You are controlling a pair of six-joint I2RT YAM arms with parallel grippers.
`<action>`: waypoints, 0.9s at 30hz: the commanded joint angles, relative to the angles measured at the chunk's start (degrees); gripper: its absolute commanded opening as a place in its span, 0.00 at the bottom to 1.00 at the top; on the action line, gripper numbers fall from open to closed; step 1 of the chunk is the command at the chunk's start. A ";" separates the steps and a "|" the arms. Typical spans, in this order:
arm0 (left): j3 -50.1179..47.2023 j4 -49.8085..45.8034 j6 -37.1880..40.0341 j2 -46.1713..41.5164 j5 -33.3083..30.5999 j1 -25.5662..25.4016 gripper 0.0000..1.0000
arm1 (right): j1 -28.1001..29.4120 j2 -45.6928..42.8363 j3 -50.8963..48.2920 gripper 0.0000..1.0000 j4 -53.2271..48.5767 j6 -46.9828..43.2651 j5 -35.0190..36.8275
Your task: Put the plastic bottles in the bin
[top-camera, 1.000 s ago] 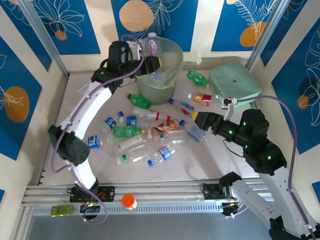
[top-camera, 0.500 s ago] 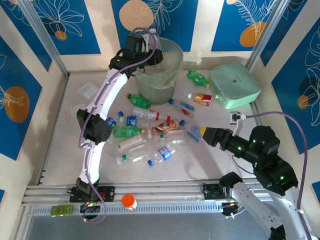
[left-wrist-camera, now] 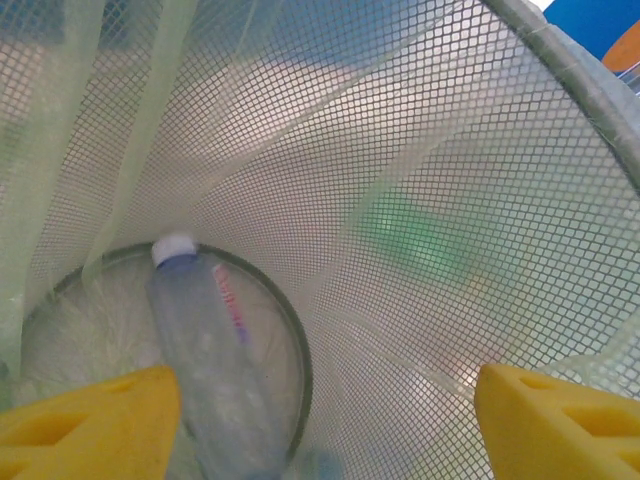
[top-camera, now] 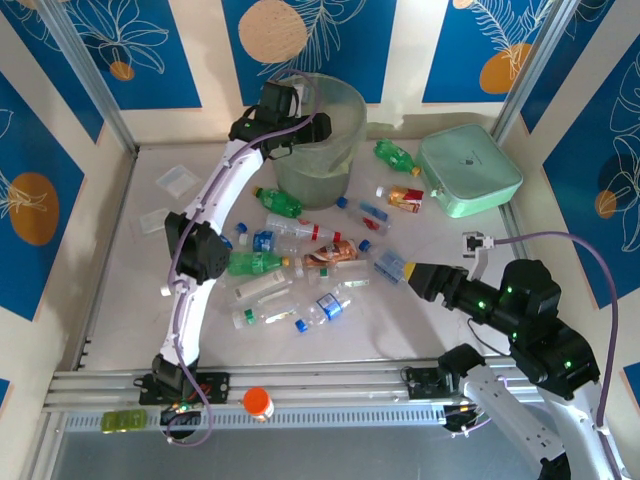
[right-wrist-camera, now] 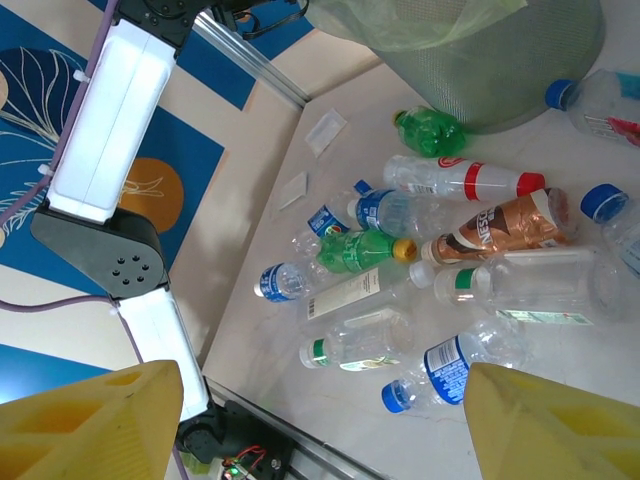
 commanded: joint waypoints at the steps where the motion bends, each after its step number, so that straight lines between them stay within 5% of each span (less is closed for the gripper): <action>1: 1.88 0.21 0.61 -3.43 -0.19 0.47 0.78 | -0.18 0.81 1.59 0.74 -0.48 -1.76 0.88; 11: -4.85 1.02 0.41 -17.46 1.73 -0.35 0.78 | -0.18 5.93 2.14 0.74 1.50 -3.39 0.91; 20: -32.76 1.54 -2.61 -40.08 -3.89 -5.14 0.78 | -0.18 16.05 -0.17 0.66 1.11 1.81 4.45; 27: -58.21 3.64 -6.57 -58.77 -1.72 -5.41 0.78 | 2.79 26.01 -0.88 0.62 1.11 4.41 4.71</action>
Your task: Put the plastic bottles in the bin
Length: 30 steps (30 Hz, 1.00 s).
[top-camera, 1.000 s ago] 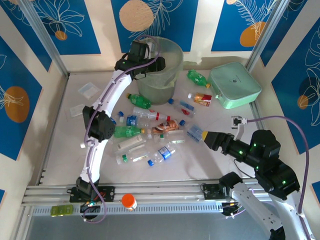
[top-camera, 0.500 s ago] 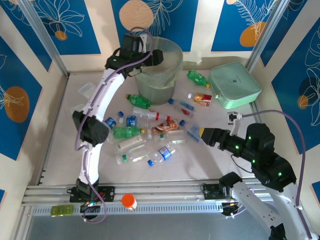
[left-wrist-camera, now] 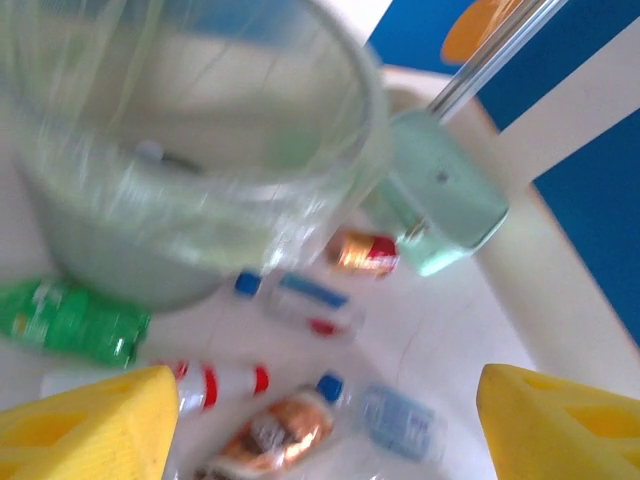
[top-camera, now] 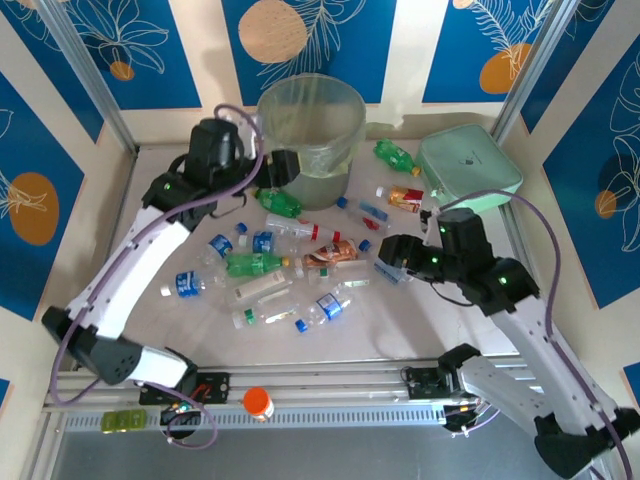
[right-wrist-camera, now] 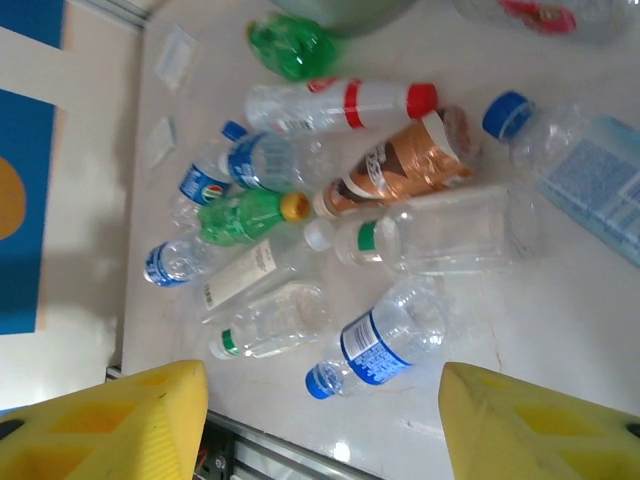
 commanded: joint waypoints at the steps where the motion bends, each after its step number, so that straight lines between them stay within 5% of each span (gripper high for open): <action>1: -8.65 -0.04 -2.17 -6.84 0.22 0.11 0.78 | 3.20 4.01 -0.17 0.62 -0.58 3.06 2.85; 5: -18.46 -1.26 -3.19 -14.81 -0.32 0.11 0.78 | 8.39 10.32 0.02 0.62 -3.38 14.18 9.37; 15: -31.92 -3.91 -1.19 -26.90 1.00 0.11 0.80 | 16.17 22.90 -8.04 0.62 10.32 41.19 8.09; 25: -34.00 -7.37 1.00 -33.36 0.18 0.11 0.83 | 18.87 31.85 -7.99 0.81 13.98 46.12 6.72; 30: -34.71 -7.78 0.85 -35.14 0.43 0.11 0.83 | 18.83 35.31 -8.65 0.81 17.24 46.65 5.10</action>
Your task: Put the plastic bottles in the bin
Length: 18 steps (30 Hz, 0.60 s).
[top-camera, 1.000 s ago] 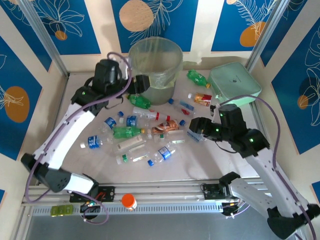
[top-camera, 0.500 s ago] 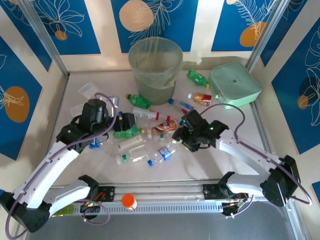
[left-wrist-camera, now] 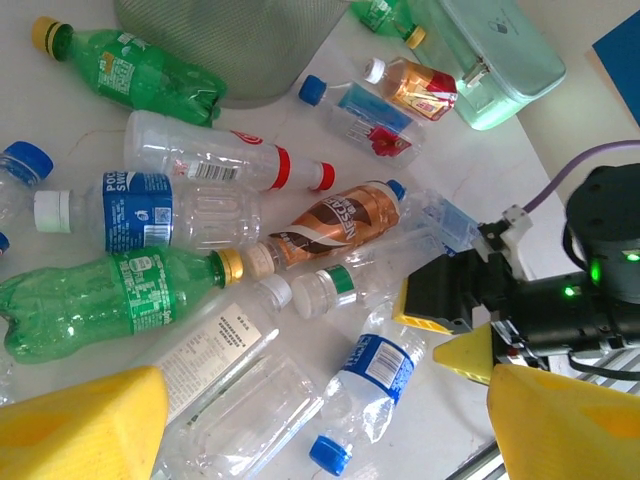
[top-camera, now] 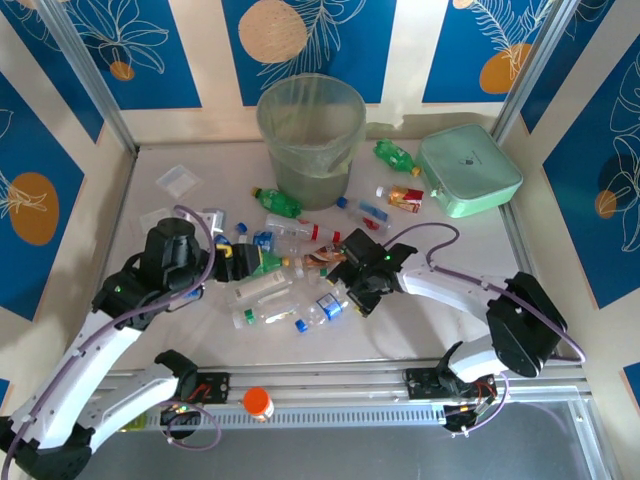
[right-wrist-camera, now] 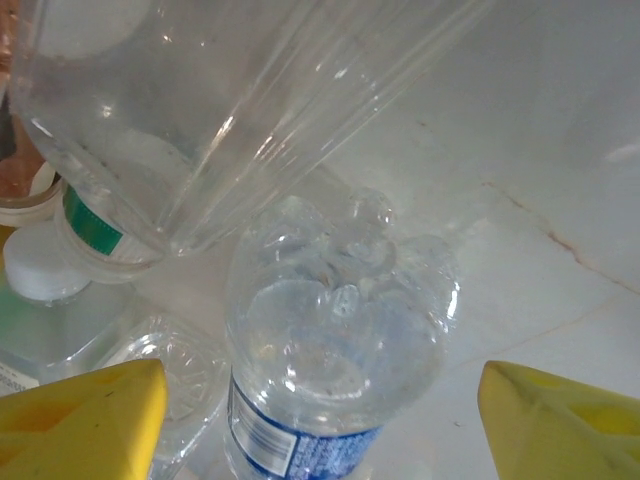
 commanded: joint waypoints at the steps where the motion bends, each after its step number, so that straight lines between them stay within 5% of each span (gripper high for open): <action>1: -1.16 -1.13 1.35 -1.09 -0.34 0.11 0.83 | 0.23 2.22 -0.63 0.81 2.73 2.35 -1.91; 18: -5.30 -0.19 0.24 -3.17 -0.90 0.11 0.84 | 0.05 5.20 -2.66 0.68 5.16 2.47 -0.44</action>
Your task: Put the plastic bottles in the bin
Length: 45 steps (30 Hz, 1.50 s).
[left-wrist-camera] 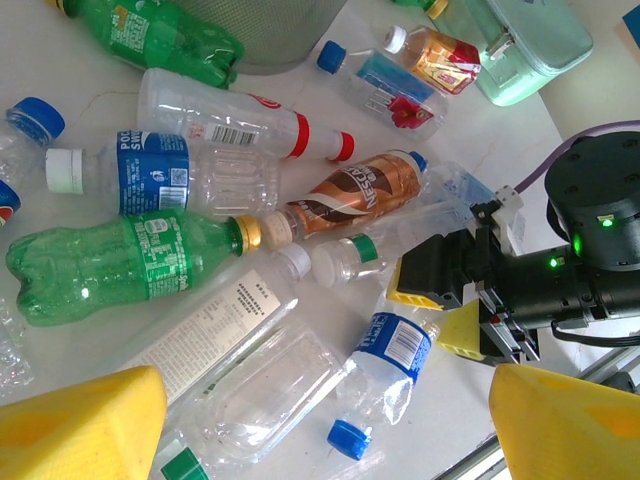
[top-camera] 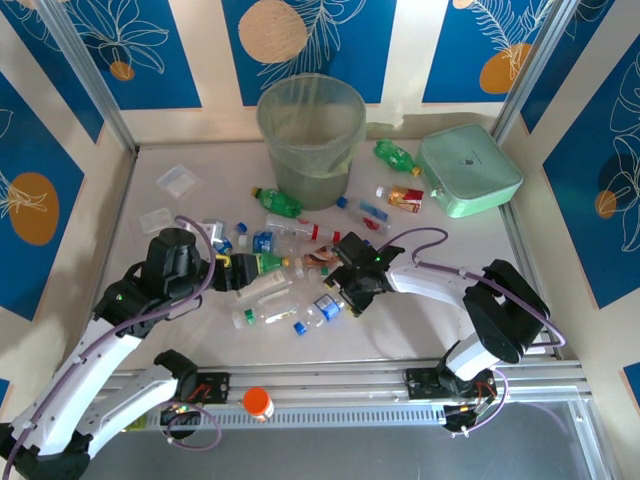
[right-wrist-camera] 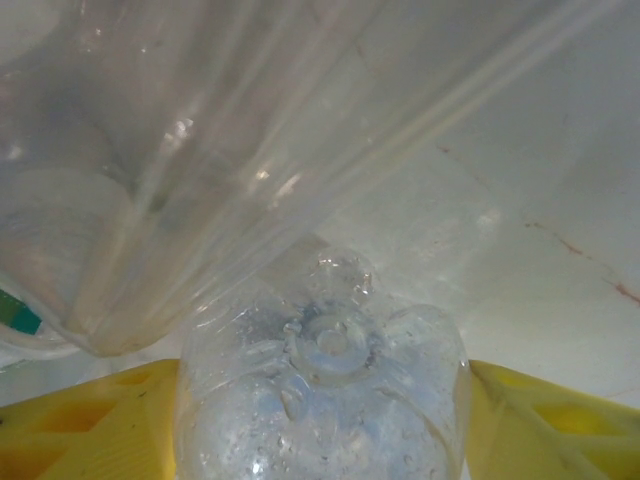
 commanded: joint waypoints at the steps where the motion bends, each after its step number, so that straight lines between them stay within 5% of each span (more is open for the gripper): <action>1: -0.95 0.35 0.02 -0.62 -0.57 0.11 0.84 | -0.10 -0.23 -1.53 0.67 0.03 0.18 0.34; 22: 1.19 1.40 0.14 0.87 5.26 0.15 0.84 | 0.82 -19.62 -3.16 0.54 -2.67 -14.91 4.18; 31: 3.36 1.07 1.01 0.87 8.36 0.11 0.84 | -0.81 -29.43 2.48 0.52 -3.76 -30.03 6.50; 38: 7.89 -2.15 3.36 0.59 6.17 0.11 0.85 | -7.50 -28.43 15.76 0.51 -4.59 -41.97 3.49; 45: 9.41 -3.29 4.08 0.06 4.67 0.11 0.85 | -18.01 -17.34 32.58 0.50 -0.74 -49.03 0.19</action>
